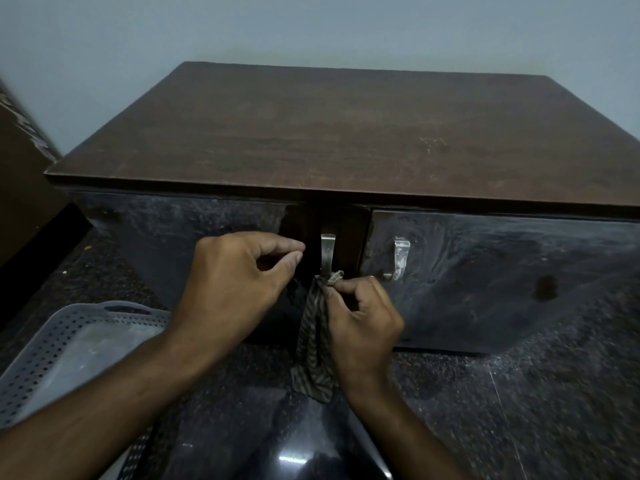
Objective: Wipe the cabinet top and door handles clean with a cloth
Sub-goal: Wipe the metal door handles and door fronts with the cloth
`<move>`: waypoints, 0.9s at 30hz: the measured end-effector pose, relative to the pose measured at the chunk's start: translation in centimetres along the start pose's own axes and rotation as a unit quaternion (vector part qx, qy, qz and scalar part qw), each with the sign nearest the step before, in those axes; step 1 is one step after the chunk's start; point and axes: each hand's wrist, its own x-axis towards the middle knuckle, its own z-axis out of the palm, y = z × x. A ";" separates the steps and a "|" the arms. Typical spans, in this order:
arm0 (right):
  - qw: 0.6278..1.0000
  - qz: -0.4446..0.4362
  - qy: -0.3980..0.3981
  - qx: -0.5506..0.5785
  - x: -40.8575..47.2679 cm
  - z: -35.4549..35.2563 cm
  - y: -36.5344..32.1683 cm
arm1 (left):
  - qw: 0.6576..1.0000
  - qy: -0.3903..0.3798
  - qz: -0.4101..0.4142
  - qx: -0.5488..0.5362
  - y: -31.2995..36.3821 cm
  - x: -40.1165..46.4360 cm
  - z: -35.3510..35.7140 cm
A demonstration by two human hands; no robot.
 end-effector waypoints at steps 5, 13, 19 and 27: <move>0.996 -0.068 -0.038 -0.047 -1.0 1.2 0.8 | 0.998 0.029 0.050 0.036 0.1 0.1 -1.0; 0.935 -0.303 -0.043 -0.181 -0.2 2.5 -2.8 | 0.998 0.042 0.040 0.033 -0.4 0.0 -2.2; 0.917 -0.352 0.056 -0.178 3.8 1.5 -5.4 | 0.997 0.067 0.030 -0.015 0.1 0.1 -2.5; 0.840 -0.449 -0.050 -0.300 -0.2 -0.2 3.2 | 1.000 0.019 -0.003 -0.010 0.0 -0.1 -2.1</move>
